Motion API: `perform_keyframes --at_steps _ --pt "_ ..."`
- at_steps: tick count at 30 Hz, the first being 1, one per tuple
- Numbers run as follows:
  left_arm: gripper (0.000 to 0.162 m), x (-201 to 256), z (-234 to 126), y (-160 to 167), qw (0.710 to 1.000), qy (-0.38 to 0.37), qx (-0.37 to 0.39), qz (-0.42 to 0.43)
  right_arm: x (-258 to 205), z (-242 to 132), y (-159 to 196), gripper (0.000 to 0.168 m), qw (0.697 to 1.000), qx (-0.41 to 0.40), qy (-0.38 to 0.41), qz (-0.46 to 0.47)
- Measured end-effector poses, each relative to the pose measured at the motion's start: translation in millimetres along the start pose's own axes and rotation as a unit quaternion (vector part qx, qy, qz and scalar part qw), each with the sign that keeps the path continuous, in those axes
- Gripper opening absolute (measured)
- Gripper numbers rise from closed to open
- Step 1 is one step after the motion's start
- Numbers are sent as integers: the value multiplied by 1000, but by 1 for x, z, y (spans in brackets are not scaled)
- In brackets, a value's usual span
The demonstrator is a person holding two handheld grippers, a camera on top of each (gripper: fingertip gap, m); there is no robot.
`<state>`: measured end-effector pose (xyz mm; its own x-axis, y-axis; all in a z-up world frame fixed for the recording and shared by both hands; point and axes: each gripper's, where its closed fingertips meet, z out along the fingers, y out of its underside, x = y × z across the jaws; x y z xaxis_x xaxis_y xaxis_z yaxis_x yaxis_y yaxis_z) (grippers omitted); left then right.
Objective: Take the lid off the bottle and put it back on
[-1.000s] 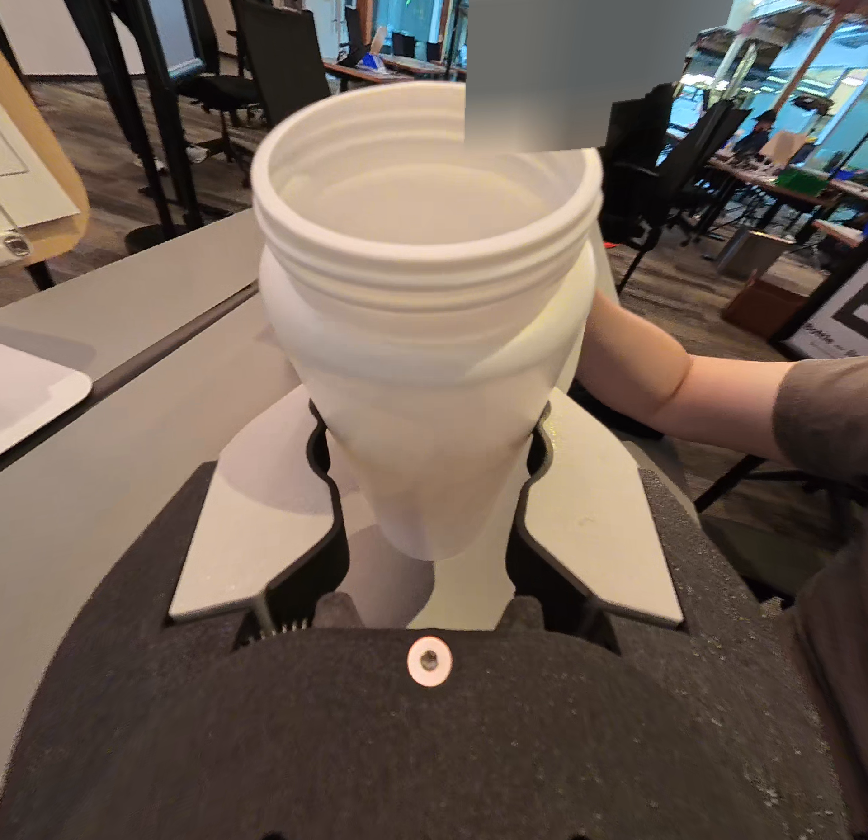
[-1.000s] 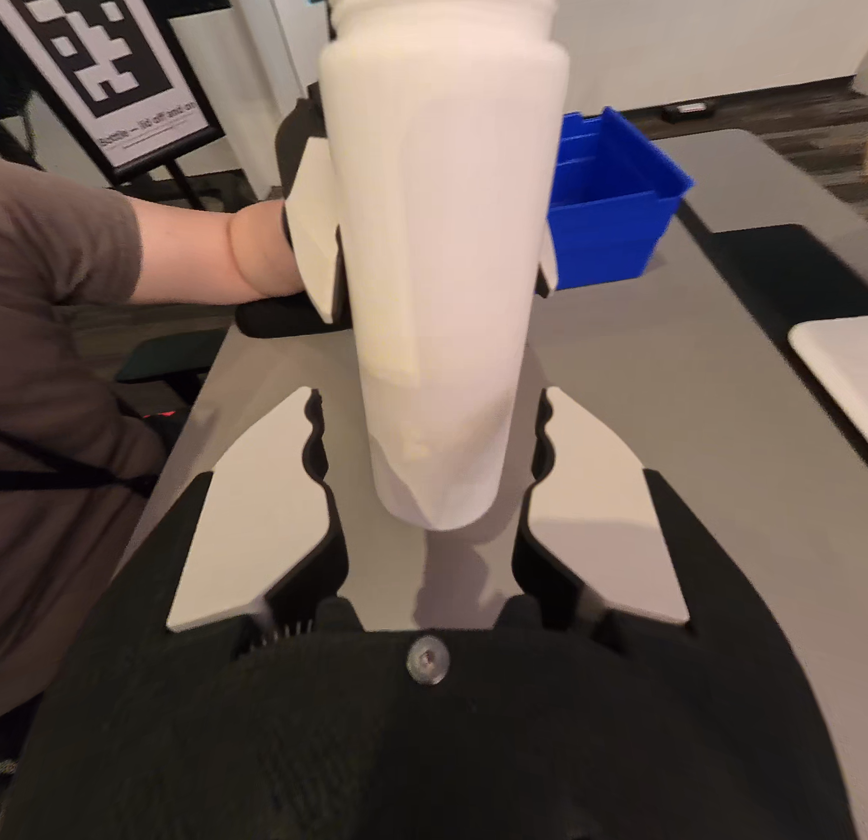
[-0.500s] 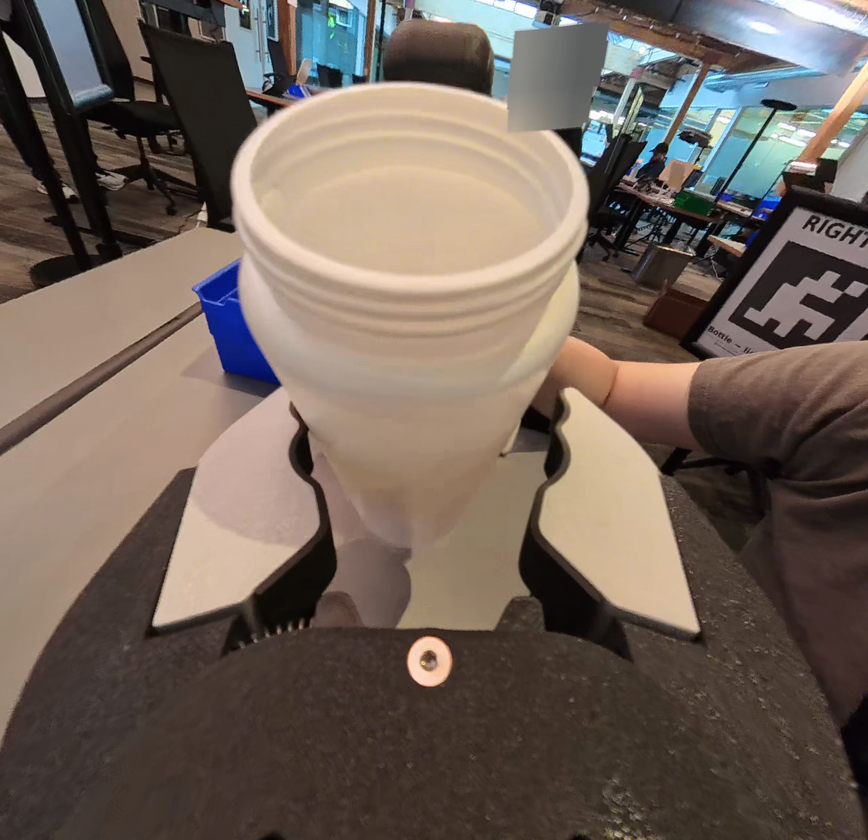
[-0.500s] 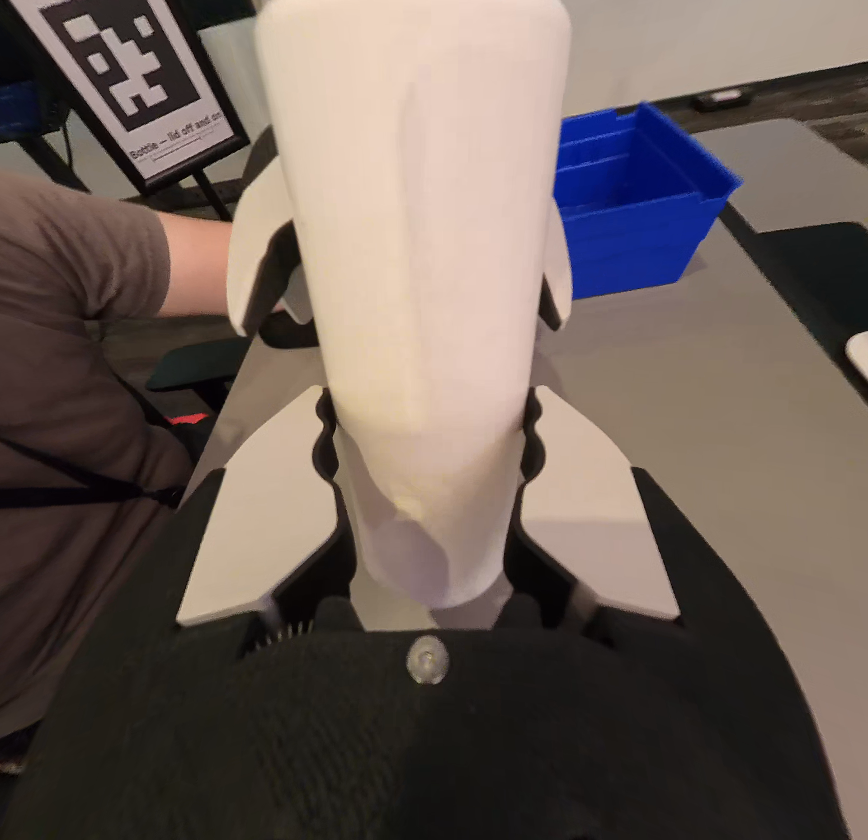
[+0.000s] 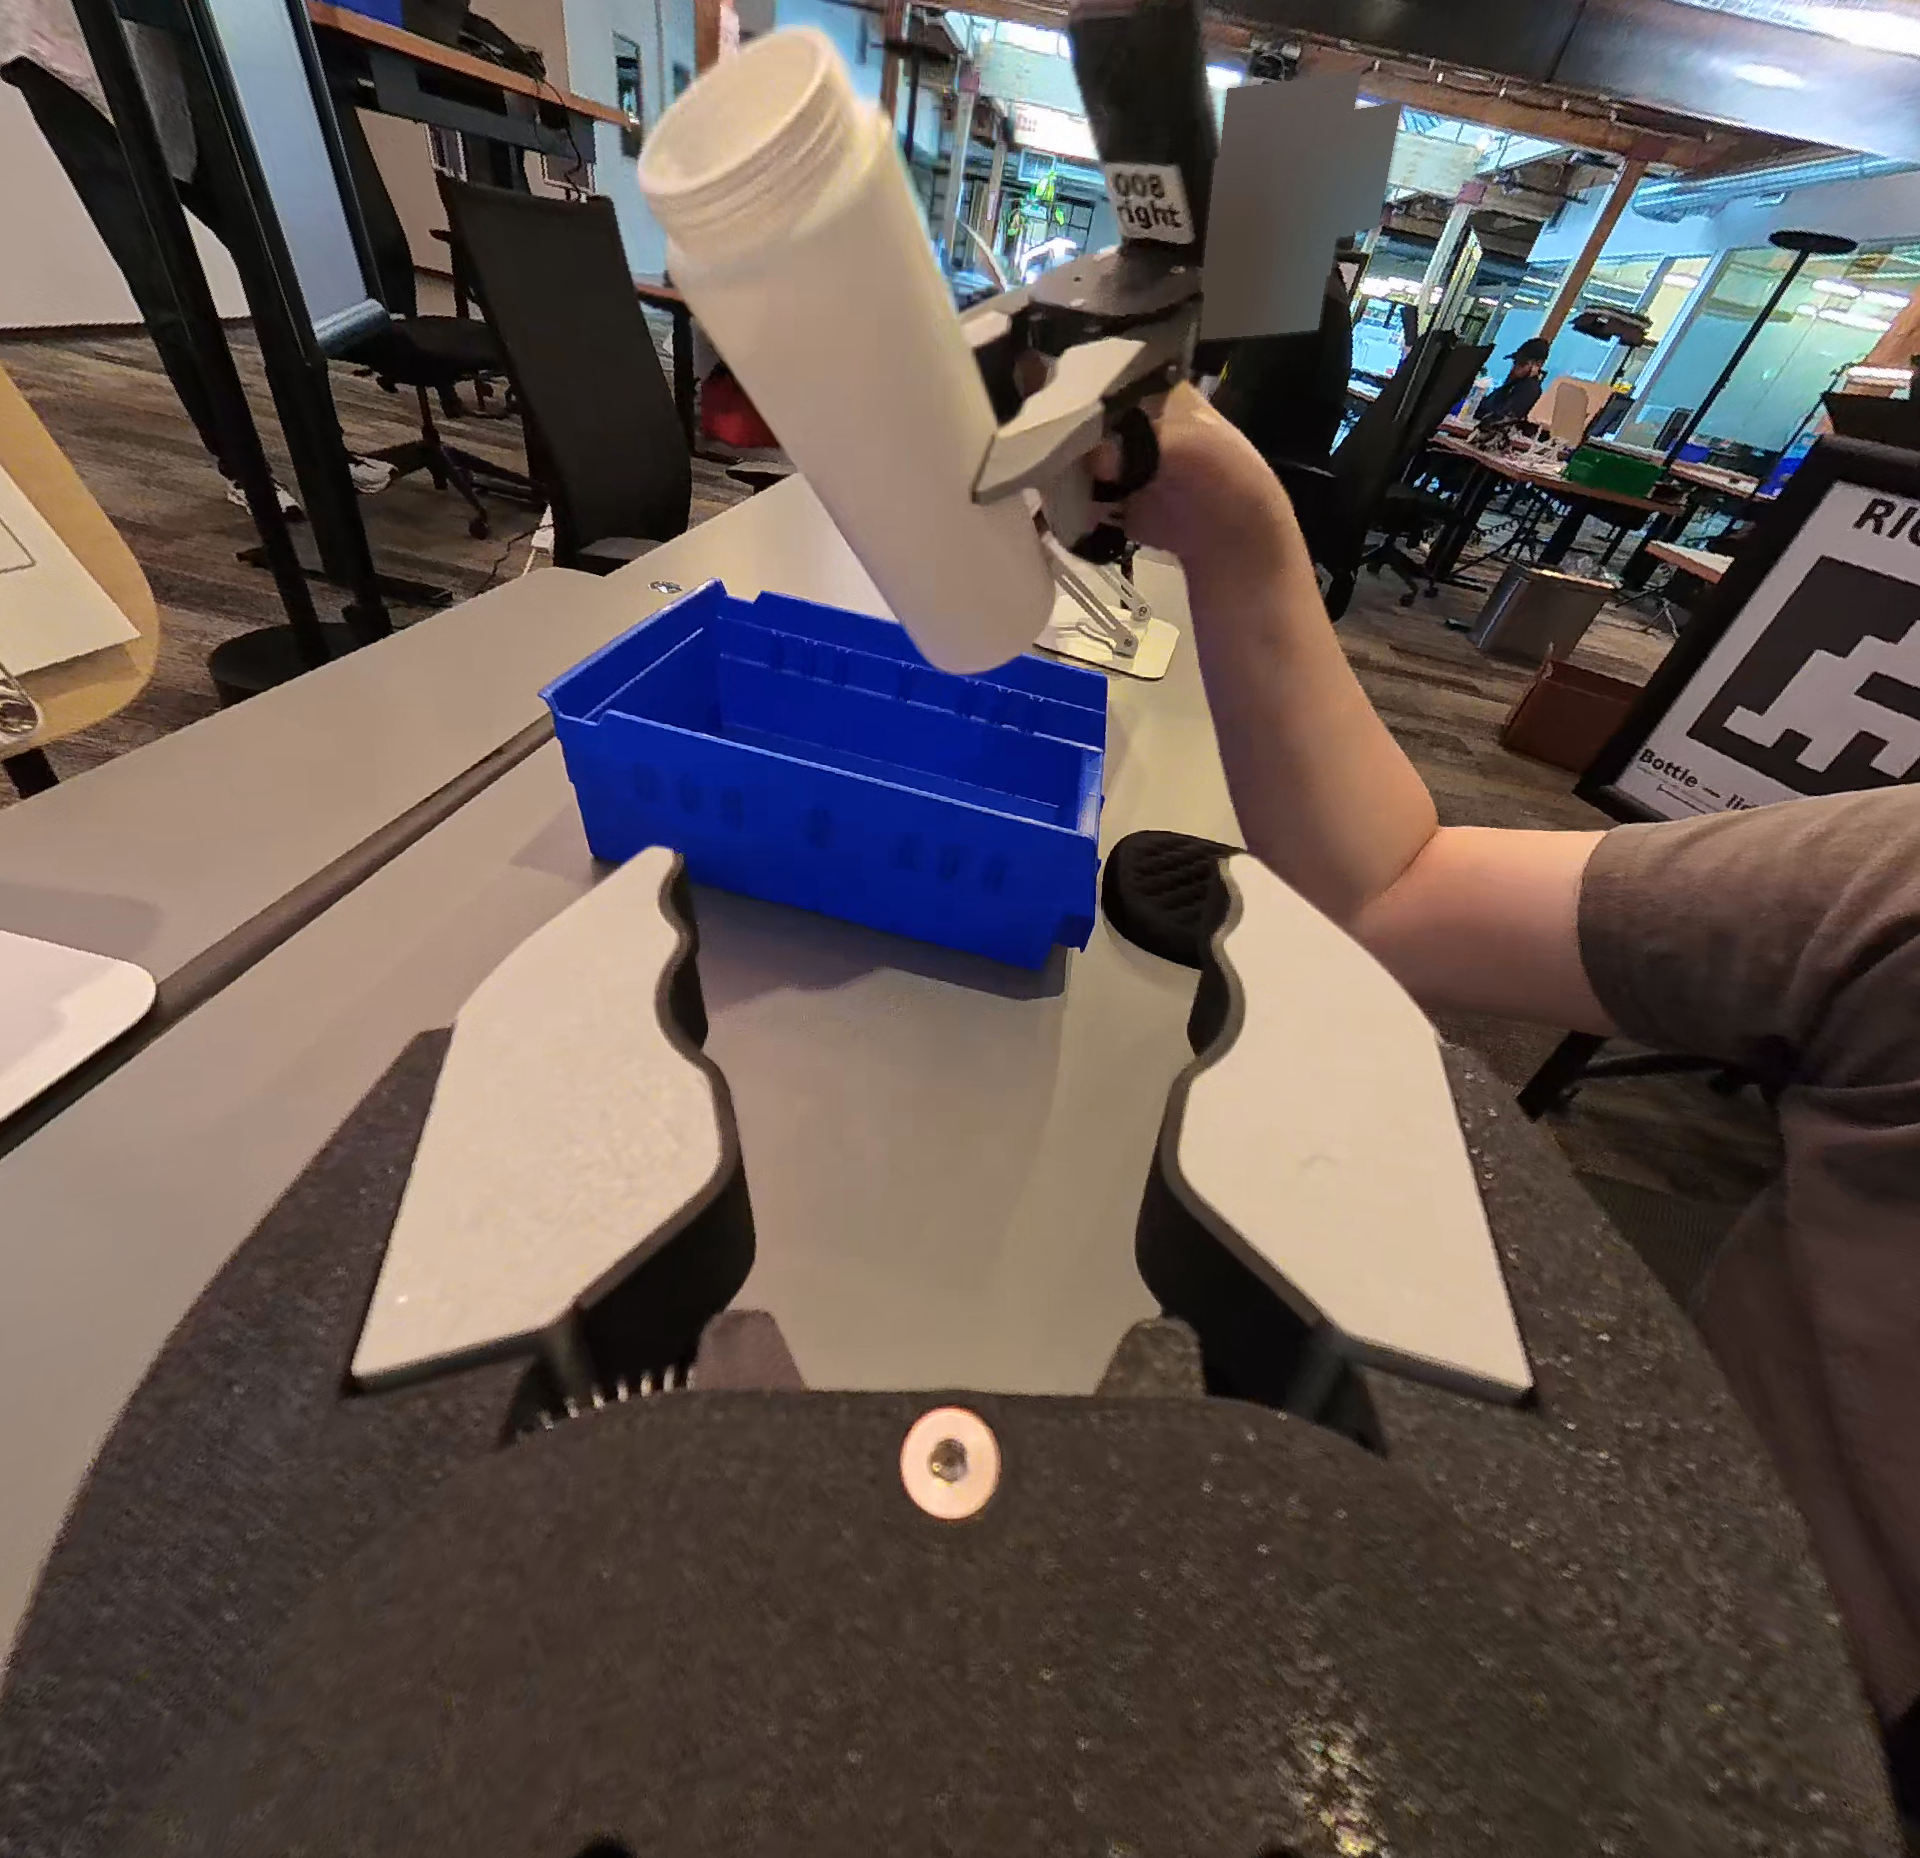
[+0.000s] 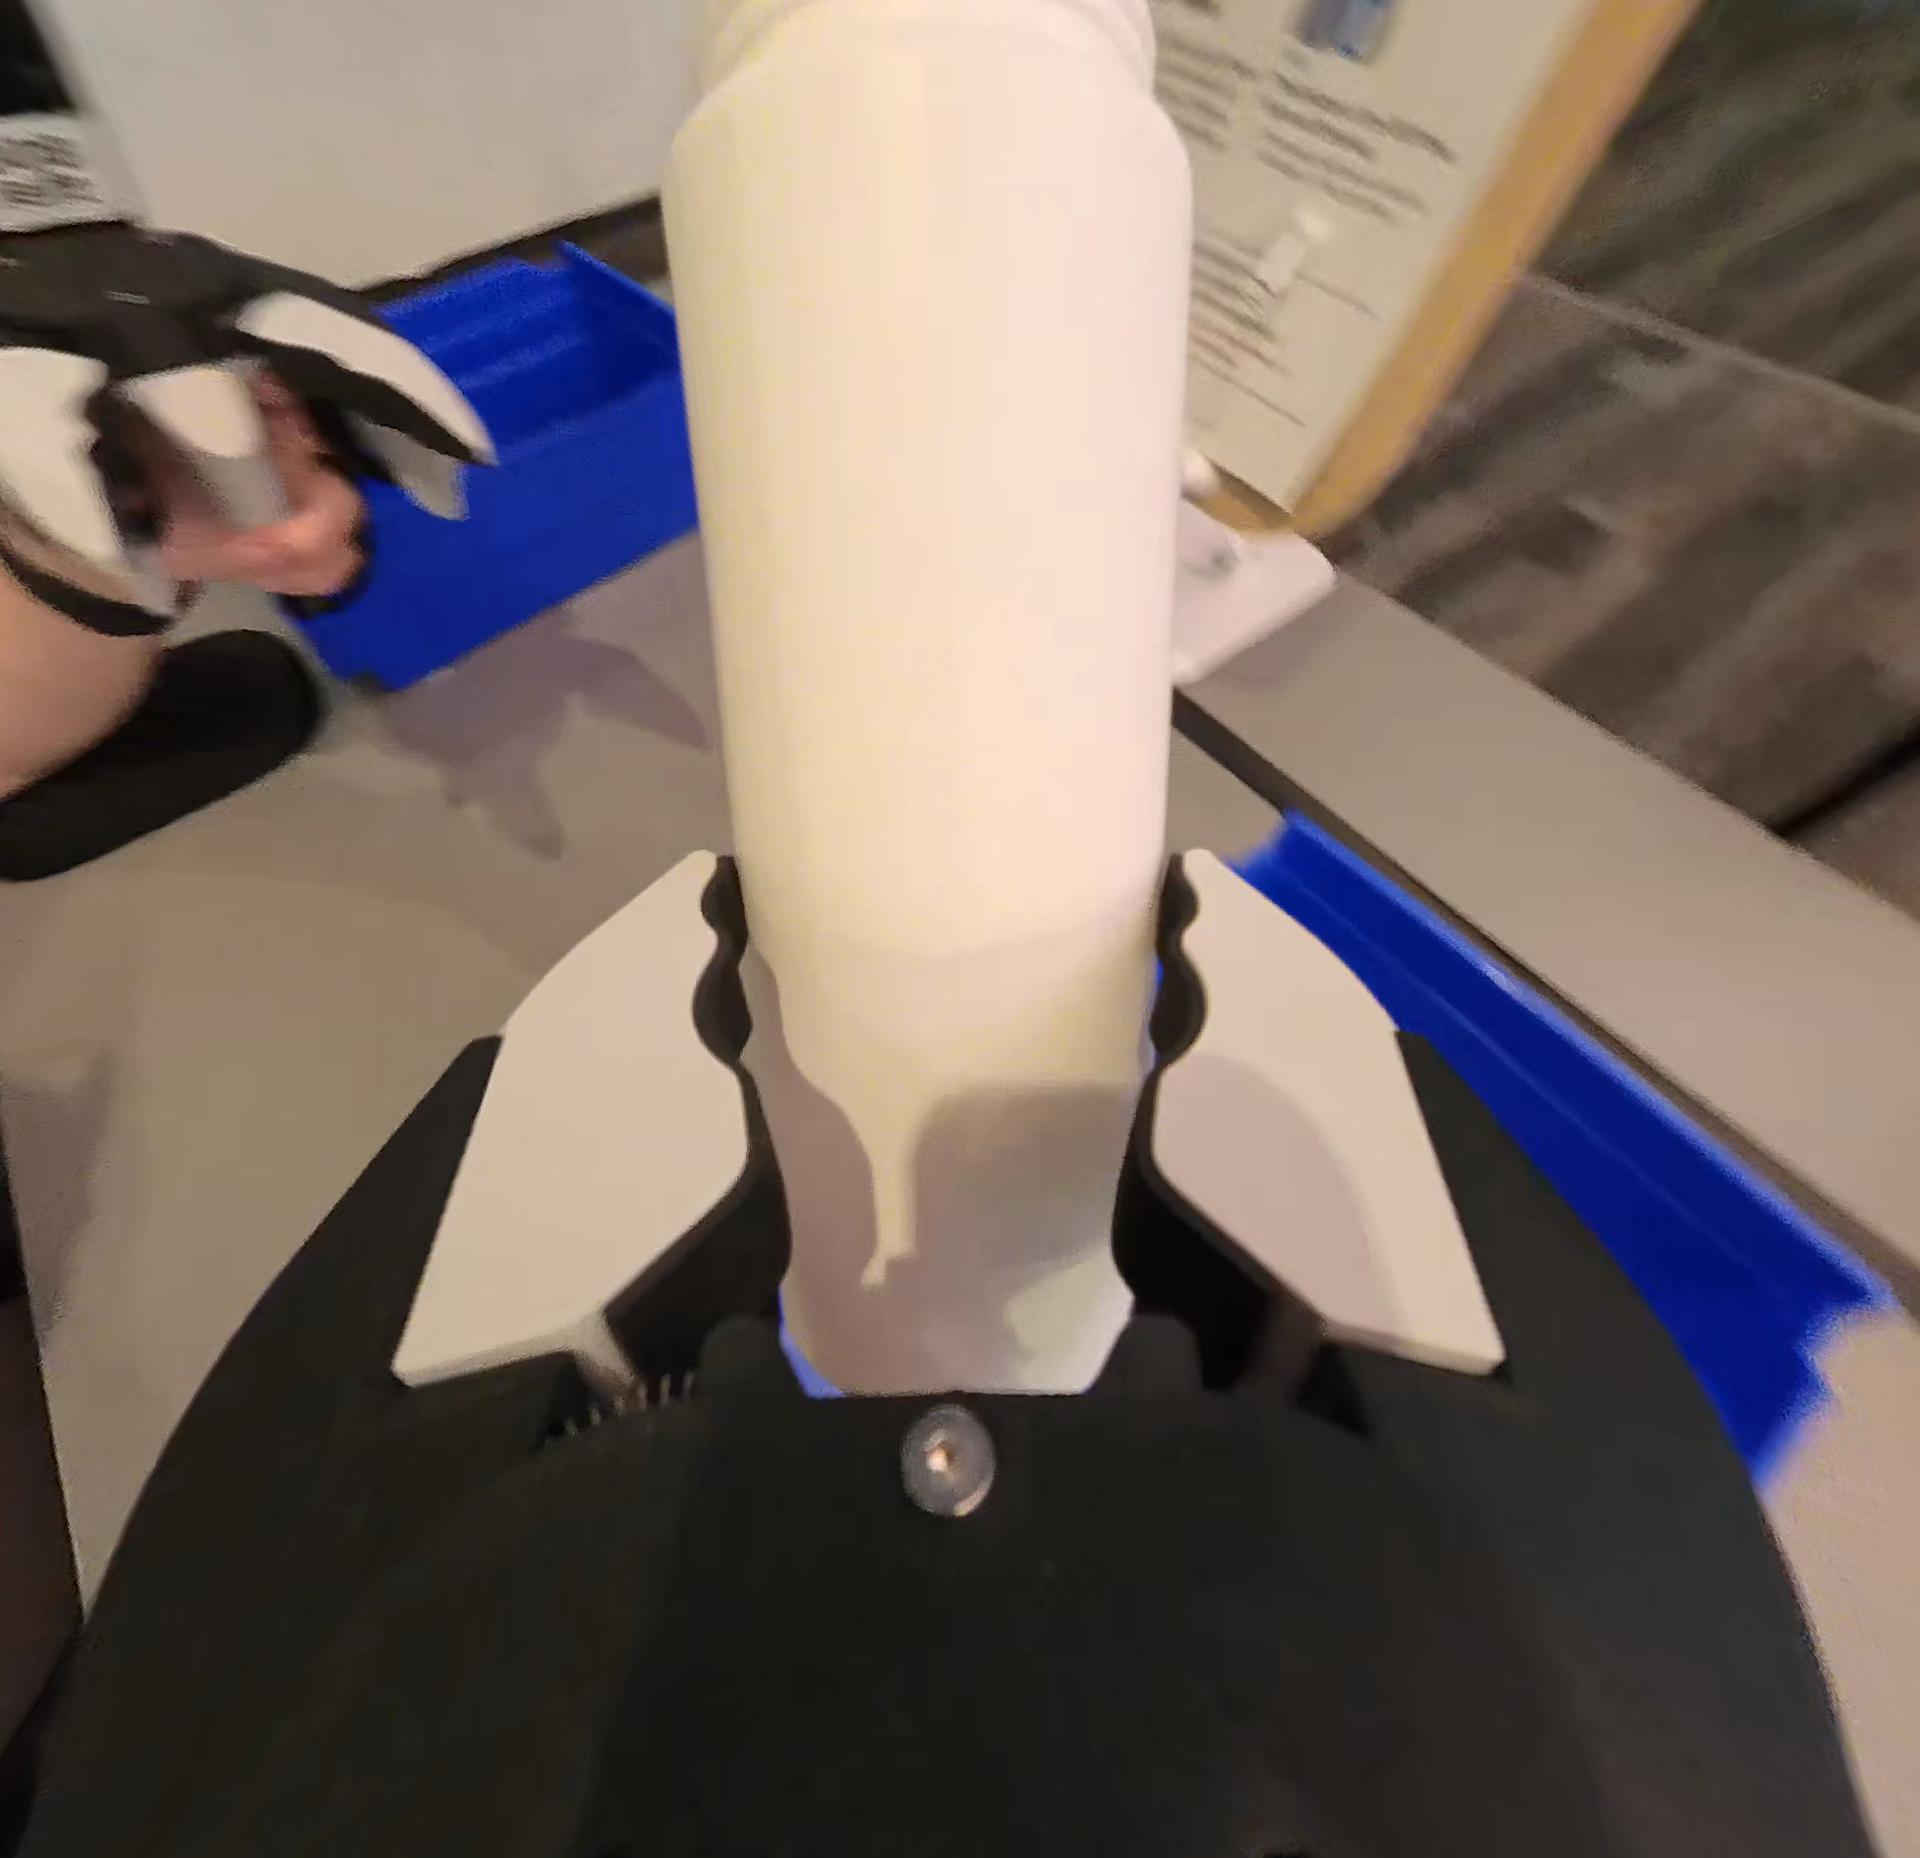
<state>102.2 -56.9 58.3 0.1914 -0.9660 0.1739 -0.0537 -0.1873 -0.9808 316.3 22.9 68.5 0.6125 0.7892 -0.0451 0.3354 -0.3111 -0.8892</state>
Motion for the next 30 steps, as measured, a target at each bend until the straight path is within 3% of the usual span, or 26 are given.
perform_keyframes --at_steps 4,9,16,25,28,30 --pt "92 2 5 7 1000 5 -14 -1 59 -12 63 78 985 -113 87 101" --pt "91 4 10 14 1000 13 -27 -2 105 -1 136 78 938 -248 166 175" --pt "91 7 13 18 999 19 -35 -3 113 6 200 79 865 -386 204 247" --pt "91 6 13 20 999 17 -48 -11 112 5 210 76 842 -415 214 270" --pt "91 -3 2 15 998 -15 -67 -2 118 -5 177 74 869 -366 246 226" --pt "90 -20 -19 7 992 -74 -97 19 124 -20 133 74 896 -292 292 161"
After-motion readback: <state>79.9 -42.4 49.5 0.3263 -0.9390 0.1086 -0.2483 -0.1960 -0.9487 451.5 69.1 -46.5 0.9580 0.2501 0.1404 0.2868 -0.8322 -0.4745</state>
